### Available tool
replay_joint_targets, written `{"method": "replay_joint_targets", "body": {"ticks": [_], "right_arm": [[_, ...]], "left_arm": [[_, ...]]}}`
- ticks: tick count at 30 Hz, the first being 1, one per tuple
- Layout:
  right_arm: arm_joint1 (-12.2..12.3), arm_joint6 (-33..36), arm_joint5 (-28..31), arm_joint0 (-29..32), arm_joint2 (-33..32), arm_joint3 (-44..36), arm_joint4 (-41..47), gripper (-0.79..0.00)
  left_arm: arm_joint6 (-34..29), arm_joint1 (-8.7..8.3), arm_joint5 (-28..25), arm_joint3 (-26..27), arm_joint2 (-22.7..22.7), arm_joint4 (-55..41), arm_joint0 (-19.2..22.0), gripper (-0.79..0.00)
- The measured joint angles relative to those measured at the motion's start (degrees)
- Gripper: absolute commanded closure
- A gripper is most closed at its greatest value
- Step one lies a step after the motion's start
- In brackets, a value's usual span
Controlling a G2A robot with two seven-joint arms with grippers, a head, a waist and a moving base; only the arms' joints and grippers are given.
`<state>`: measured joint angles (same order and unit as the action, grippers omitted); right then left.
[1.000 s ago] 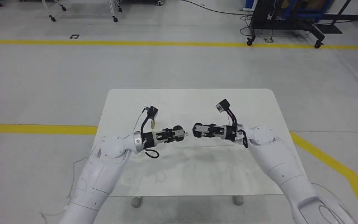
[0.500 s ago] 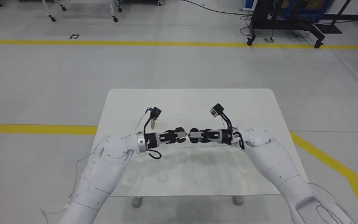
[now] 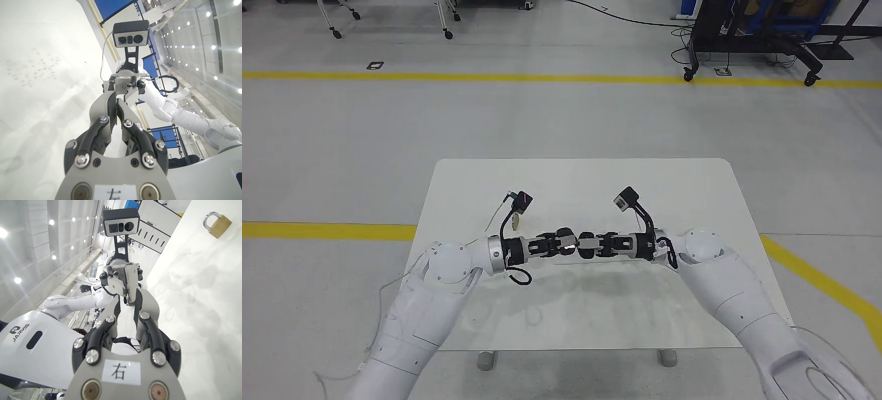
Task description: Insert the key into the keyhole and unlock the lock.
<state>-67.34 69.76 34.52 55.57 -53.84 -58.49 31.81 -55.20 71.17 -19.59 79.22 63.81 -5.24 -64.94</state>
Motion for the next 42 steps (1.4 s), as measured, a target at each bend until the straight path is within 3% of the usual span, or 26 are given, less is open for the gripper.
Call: {"method": "replay_joint_targets", "body": {"ticks": [2, 10, 11, 12, 13, 19, 25, 28, 30, 33, 38, 40, 42], "right_arm": [[-0.01, 0.04, -0.04, -0.09, 0.13, 0.02, 0.03, -0.006], [0.01, 0.22, -0.21, -0.09, 0.47, -0.32, 0.75, 0.0], [0.04, 0.23, -0.23, -0.02, 0.5, -0.47, 0.97, 0.0], [0.08, 0.22, -0.22, 0.01, 0.51, -0.53, 1.04, 0.0], [0.11, 0.19, -0.19, 0.05, 0.51, -0.57, 1.06, 0.0], [0.52, -1.36, 1.36, 0.22, -0.29, 0.05, 1.0, 0.0], [2.03, -5.6, 5.61, 0.84, -4.95, 2.14, 0.85, 0.0], [3.2, -7.9, 7.9, 1.98, -8.43, 2.26, 0.84, 0.0], [4.05, -9.06, 9.07, 3.15, -10.86, 1.82, 0.91, 0.0], [5.11, -10.67, 10.67, 4.74, -13.89, 0.8, 0.27, 0.0], [6.43, -14.71, 14.71, 6.92, -18.71, -2.09, -0.35, 0.0], [6.8, -15.96, 15.96, 7.42, -20.23, -3.2, -1.02, 0.0], [6.96, -16.57, 16.57, 7.71, -21.03, -3.73, -1.18, 0.0]], "left_arm": [[0.13, -0.05, -0.18, 0.03, -0.18, 0.0, -0.01, 0.0], [1.66, -0.28, -0.93, -0.03, -0.18, 0.24, 0.0, 0.0], [1.96, -0.31, -0.98, 0.0, -0.23, 0.52, -0.02, -0.102], [2.18, -0.33, -0.98, 0.02, -0.28, 0.69, -0.03, -0.477], [2.42, -0.35, -0.99, 0.04, -0.34, 0.75, -0.06, -0.785], [5.84, -0.48, -2.18, -0.07, 1.04, -1.24, -0.17, -0.785], [13.07, -1.12, -5.3, 0.69, 5.34, 0.42, -0.91, -0.785], [22.58, -1.93, -5.31, 3.24, 7.86, 12.48, -1.69, -0.785], [29.77, -2.07, -2.64, 5.8, 8.04, 24.63, -3.52, -0.785], [34.9, -2.32, 1.9, 7.59, 8.24, 38.18, -5.06, -0.785], [29.81, -2.52, 9.85, 5.57, 5.73, 55.07, -2.58, -0.785], [27.53, -2.21, 11.07, 3.71, 4.7, 57.84, -0.51, -0.785], [24.58, -1.81, 12.28, 0.72, 3.37, 55.92, 2.18, -0.727]]}}
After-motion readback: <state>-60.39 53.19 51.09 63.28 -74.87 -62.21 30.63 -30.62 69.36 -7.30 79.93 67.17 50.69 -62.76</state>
